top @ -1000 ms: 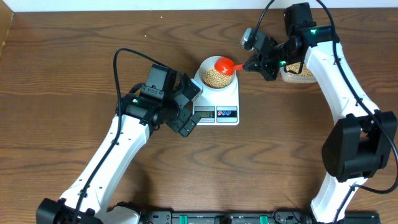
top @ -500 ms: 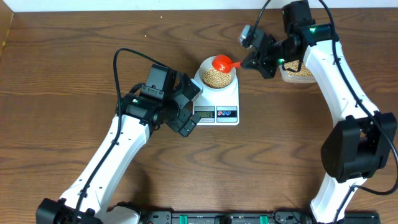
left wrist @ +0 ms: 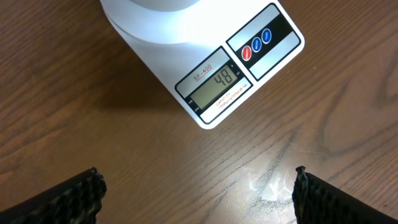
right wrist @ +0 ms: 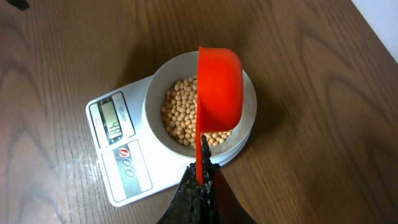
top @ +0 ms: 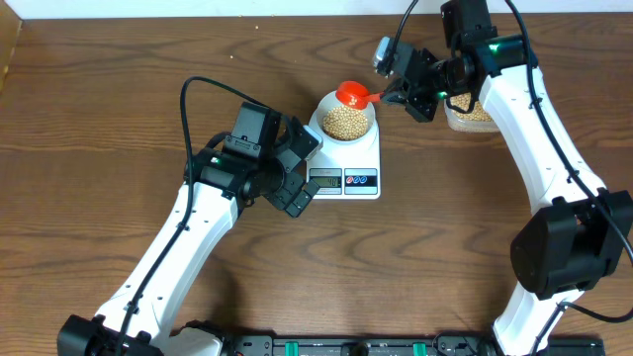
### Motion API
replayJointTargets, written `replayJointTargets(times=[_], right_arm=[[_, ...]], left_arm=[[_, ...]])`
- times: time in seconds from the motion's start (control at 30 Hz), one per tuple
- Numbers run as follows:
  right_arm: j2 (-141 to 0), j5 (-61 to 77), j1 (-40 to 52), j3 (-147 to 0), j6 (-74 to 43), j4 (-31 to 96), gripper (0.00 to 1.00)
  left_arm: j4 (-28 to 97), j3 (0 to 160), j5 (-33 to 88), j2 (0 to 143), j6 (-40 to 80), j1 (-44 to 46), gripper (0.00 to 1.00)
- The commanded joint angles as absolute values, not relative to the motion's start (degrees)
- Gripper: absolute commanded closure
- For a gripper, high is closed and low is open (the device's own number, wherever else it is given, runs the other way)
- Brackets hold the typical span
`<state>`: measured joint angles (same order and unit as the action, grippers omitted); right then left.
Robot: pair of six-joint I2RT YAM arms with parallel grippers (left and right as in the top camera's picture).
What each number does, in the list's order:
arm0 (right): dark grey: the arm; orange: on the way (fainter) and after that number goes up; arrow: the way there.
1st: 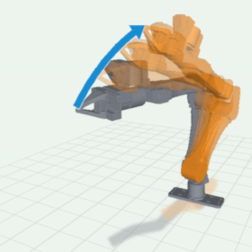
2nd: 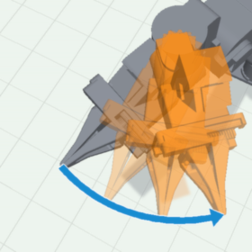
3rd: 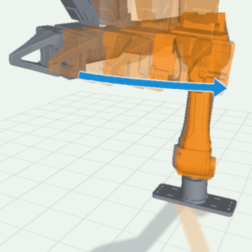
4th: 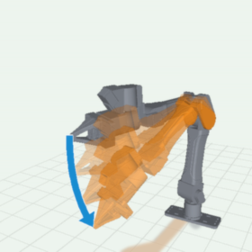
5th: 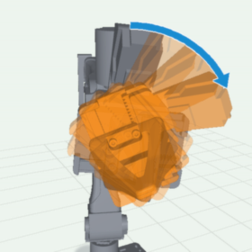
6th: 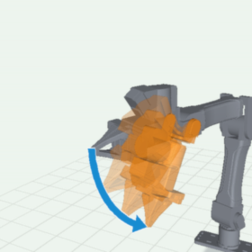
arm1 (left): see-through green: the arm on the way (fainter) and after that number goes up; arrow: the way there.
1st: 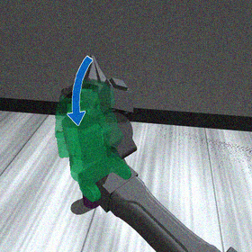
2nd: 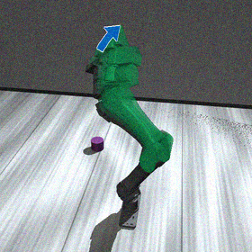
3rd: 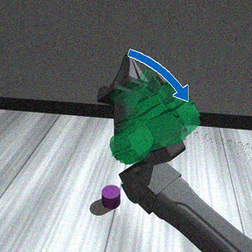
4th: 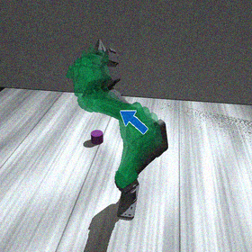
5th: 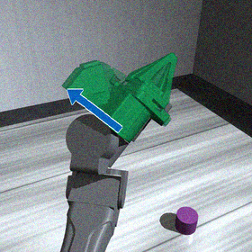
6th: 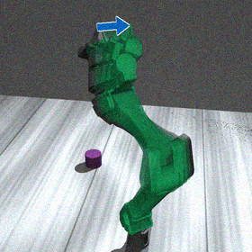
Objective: Scoop item into bowl and weigh 50g on scale
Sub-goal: 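Tip the scoop further over the bowl to add more soybeans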
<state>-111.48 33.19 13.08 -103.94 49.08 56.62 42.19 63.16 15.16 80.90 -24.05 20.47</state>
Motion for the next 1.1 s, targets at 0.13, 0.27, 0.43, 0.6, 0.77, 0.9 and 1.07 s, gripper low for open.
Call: replayJointTargets(times=[0.13,0.27,0.43,0.6,0.77,0.9,1.07], right_arm=[[-108.31,26.06,16.21,-105.01,51.48,56.62,0.99],[-108.33,24.73,16.4,-105.01,51.48,56.6,0.99],[-108.22,24.75,16.62,-105.01,51.27,56.66,0.99],[-107.9,23.46,18.06,-105.01,51.53,56.51,0.99],[-107.9,21.98,18.46,-105.01,51.46,56.55,0.99],[-107.9,21.98,18.37,-105.01,51.2,56.55,0.99],[-107.9,23.27,17.74,-105.01,48.45,56.49,0.99]], left_arm=[[42.41,64.84,16.05,80.36,-24.58,20.47,0.02],[42.41,64.84,16.03,80.36,-24.58,20.49,0.02],[42.41,64.84,16.05,80.36,-24.58,20.49,0.02],[42.41,64.84,16.05,80.36,-24.58,20.49,0.02],[42.41,64.84,16.03,80.36,-24.58,20.49,0.02],[42.41,64.84,16.05,80.36,-24.58,20.49,0.02],[42.41,64.84,16.05,80.36,-24.58,20.47,0.02]])
